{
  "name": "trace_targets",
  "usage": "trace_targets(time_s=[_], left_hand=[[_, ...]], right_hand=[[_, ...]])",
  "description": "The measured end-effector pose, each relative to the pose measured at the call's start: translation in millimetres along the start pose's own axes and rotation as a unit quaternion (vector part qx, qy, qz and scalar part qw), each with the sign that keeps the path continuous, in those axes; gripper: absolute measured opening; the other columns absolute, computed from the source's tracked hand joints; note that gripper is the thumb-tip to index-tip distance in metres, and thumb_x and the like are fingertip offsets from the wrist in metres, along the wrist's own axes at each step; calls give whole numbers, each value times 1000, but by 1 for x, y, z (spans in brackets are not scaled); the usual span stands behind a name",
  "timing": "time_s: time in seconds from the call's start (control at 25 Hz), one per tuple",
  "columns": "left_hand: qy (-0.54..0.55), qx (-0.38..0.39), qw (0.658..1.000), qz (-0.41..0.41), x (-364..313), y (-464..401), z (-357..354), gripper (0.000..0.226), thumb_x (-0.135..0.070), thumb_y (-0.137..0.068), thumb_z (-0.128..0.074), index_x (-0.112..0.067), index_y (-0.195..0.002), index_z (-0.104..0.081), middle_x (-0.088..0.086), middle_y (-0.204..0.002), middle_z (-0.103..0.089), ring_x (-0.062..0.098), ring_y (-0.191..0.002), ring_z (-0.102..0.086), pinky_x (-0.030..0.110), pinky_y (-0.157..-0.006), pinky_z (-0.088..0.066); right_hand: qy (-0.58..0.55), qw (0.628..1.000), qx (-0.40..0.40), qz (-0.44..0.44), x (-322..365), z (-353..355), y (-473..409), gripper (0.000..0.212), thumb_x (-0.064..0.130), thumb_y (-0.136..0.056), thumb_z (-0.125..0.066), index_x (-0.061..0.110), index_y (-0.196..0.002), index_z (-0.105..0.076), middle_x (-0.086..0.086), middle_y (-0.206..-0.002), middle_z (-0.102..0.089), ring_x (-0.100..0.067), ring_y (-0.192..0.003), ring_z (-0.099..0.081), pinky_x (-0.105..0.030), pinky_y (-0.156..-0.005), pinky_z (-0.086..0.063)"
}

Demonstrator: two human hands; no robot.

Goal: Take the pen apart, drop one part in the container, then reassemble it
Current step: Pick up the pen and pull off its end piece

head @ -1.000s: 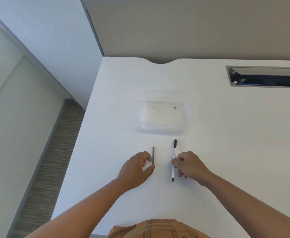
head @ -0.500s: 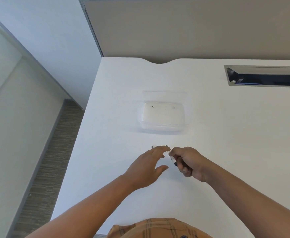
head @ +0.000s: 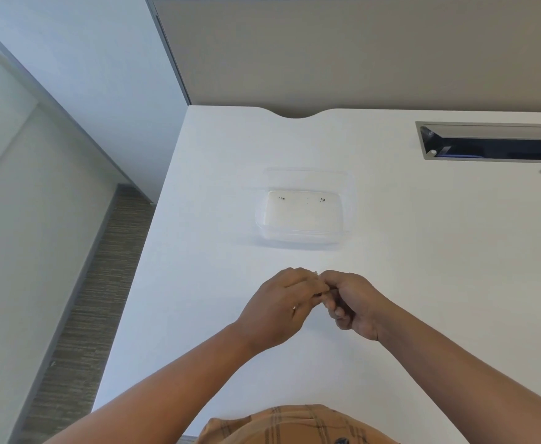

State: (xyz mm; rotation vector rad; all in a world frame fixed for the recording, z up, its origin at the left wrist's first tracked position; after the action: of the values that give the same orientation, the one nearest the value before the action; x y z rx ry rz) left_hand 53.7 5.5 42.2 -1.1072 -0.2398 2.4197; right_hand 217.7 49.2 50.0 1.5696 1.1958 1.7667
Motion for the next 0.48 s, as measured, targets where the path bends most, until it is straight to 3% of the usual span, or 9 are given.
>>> trace_targets(time_s=[0.12, 0.24, 0.32, 0.36, 0.48], left_hand=[[45, -43, 996, 67, -1, -6, 10, 12, -7, -93, -68, -12, -103, -72, -4, -93, -68, 9, -86, -62, 21, -75, -51], [149, -94, 955, 237, -2, -18, 24, 14, -11, -92, -70, -15, -105, -74, -11, -93, -70, 4, -89, -67, 15, -80, -51], [209, -101, 918, 323, 4, -26, 31, 14, -15, -93, -69, -18, -106, -74, -10, -93, -73, 4, -87, -68, 18, -82, -54], [242, -99, 902, 345, 8, -28, 34, 13, -15, -94, -68, -18, -106, -74, -7, -92, -74, 7, -85, -69, 22, -84, -56], [330, -95, 863, 372, 12, -30, 36, 14, -13, -97, -64, -12, -107, -73, 8, -94, -75, 17, -82, -71, 31, -87, -59]], right_hand=[[60, 993, -53, 85, 0, 0, 2, 27, 28, -91, -58, 12, -70, -60, -5, -56, -54, -16, -45, -37, -27, -50, -28], [127, 947, -149, 255, -2, -6, 5, 16, 25, -92, -61, 13, -81, -63, 4, -70, -65, -16, -59, -54, -30, -61, -43], [181, 911, -155, 335, -2, -11, 6, 5, 27, -92, -66, 26, -97, -66, 14, -94, -68, -11, -85, -63, -24, -72, -47], [209, 900, -149, 353, -2, -13, 6, 16, 30, -93, -68, 29, -108, -66, 17, -106, -67, -6, -97, -61, -21, -79, -47], [235, 894, -116, 363, -1, -16, 2, 25, 38, -95, -66, 30, -118, -64, 20, -111, -67, -2, -107, -61, -24, -89, -47]])
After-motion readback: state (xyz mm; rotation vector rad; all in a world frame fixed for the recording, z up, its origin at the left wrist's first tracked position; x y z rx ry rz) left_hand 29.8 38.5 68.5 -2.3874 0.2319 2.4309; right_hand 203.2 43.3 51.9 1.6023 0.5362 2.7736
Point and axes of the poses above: each hand's wrist, its own y-axis away from the middle knuckle, its own z-axis out of the back of the hand, x = y × z, the point moved 1 cm from there along -y, towards the middle knuckle
